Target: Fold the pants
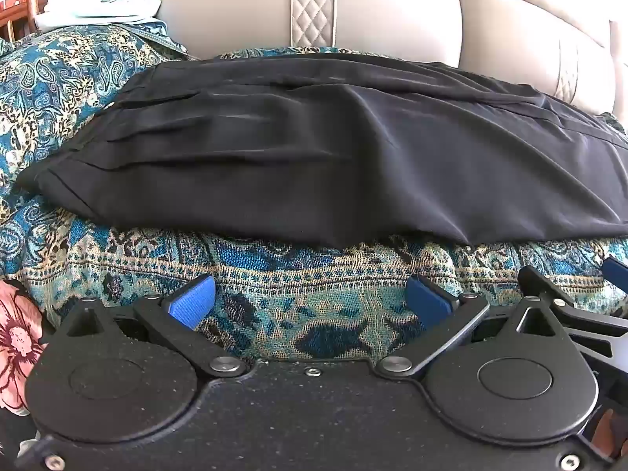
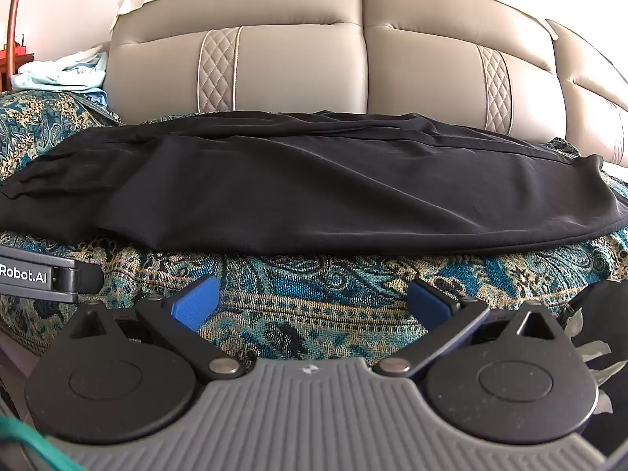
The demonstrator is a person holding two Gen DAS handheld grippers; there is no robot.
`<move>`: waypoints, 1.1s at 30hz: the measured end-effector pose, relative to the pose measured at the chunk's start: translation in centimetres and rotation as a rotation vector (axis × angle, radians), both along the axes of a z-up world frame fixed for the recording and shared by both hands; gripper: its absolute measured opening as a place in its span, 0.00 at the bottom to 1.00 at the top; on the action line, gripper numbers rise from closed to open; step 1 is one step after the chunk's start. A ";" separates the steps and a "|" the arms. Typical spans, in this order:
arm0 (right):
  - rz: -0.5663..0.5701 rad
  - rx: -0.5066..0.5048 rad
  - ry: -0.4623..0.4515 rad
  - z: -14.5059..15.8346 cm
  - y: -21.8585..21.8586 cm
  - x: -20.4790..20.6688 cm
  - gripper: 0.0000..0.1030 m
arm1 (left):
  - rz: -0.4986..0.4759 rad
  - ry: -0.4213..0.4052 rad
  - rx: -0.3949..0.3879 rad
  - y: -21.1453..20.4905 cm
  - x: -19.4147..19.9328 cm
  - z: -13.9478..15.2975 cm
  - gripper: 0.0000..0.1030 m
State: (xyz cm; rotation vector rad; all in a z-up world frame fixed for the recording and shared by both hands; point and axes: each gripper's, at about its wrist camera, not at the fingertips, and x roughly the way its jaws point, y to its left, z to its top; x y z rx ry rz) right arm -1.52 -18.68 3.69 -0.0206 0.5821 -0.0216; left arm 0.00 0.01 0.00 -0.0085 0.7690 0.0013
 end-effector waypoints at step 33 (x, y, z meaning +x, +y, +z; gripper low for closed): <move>0.000 0.000 0.003 0.1 -0.4 0.0 1.00 | 0.000 0.006 0.004 0.0 0.0 0.0 1.00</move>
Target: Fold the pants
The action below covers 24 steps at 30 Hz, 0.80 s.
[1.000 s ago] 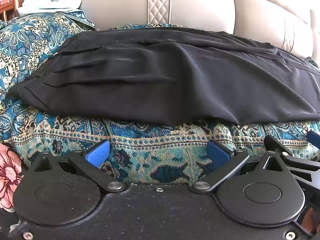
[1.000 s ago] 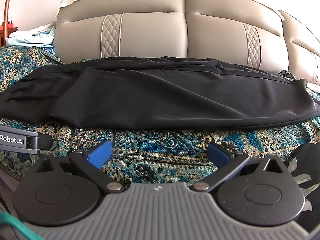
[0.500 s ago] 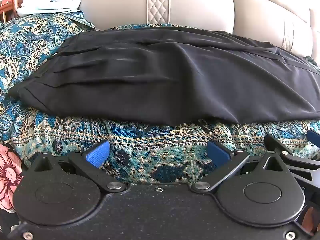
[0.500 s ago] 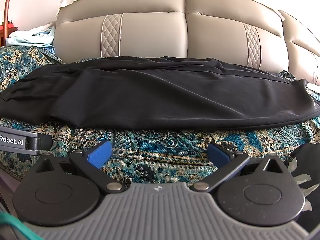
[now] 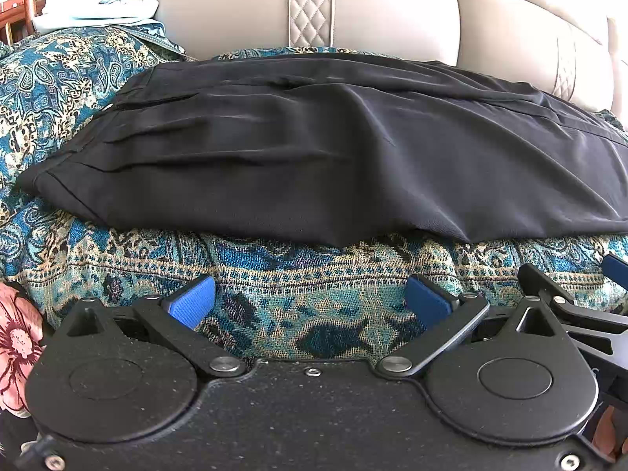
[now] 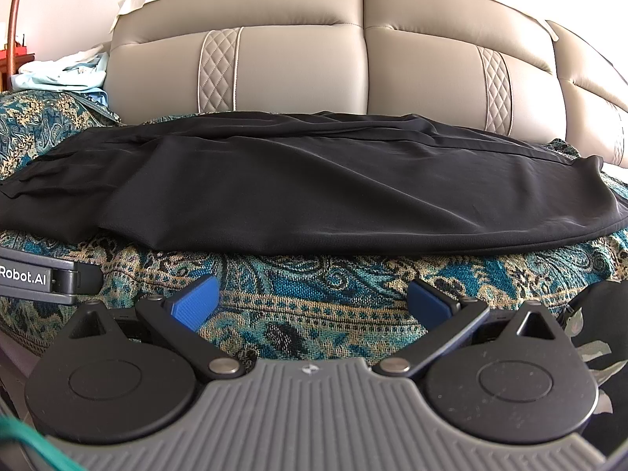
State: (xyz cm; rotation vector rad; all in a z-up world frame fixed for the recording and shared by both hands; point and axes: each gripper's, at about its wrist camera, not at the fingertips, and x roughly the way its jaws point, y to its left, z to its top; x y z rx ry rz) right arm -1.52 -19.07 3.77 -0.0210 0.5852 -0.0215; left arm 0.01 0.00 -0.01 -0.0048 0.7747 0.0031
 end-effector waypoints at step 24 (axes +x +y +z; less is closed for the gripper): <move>0.000 -0.001 -0.002 0.0 -0.1 0.0 1.00 | 0.000 -0.002 0.001 0.0 0.0 0.0 1.00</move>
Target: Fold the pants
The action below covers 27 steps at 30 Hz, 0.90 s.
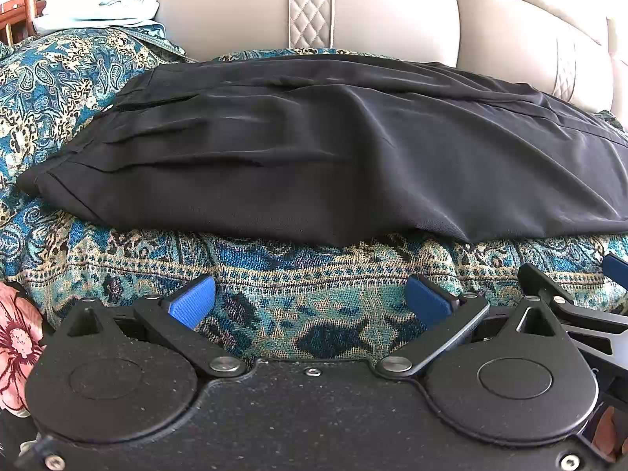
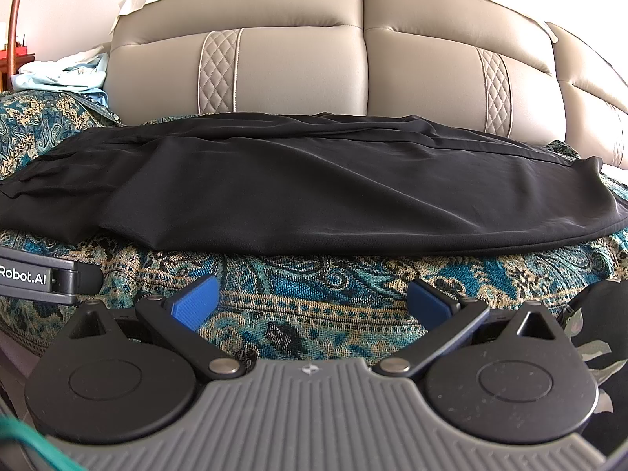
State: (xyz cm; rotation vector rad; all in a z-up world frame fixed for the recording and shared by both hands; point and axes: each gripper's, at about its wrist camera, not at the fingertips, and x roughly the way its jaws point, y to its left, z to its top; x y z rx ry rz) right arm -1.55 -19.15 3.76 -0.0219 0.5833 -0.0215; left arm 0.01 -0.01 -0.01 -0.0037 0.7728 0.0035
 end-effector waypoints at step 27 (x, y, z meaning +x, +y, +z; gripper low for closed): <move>0.000 -0.001 -0.002 0.0 -0.1 -0.1 1.00 | 0.000 -0.002 0.001 0.0 0.0 0.0 1.00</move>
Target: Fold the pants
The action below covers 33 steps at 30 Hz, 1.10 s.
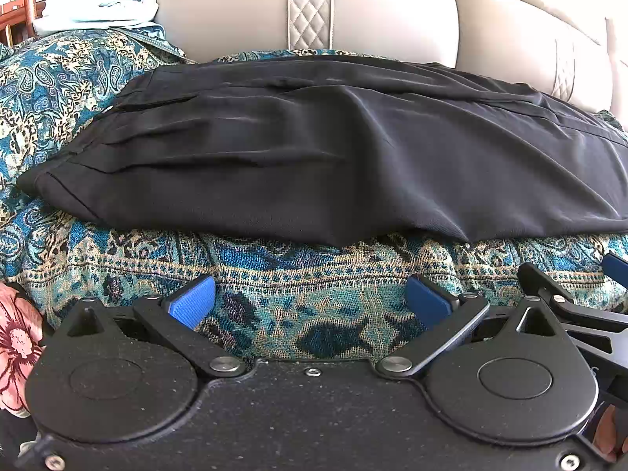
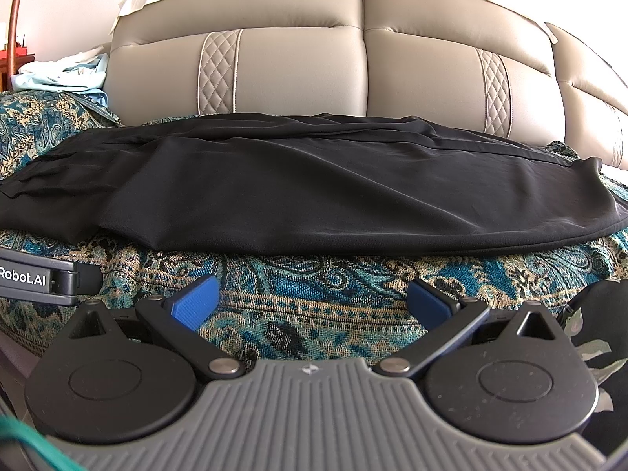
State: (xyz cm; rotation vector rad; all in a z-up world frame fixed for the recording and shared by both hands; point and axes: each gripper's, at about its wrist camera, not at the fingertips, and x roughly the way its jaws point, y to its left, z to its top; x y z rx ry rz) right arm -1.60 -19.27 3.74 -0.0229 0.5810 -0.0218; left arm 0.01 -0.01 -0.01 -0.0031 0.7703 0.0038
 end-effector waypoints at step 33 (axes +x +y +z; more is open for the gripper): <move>0.027 -0.004 0.036 0.6 -0.4 0.8 1.00 | -0.019 0.063 -0.044 1.6 2.6 2.1 1.00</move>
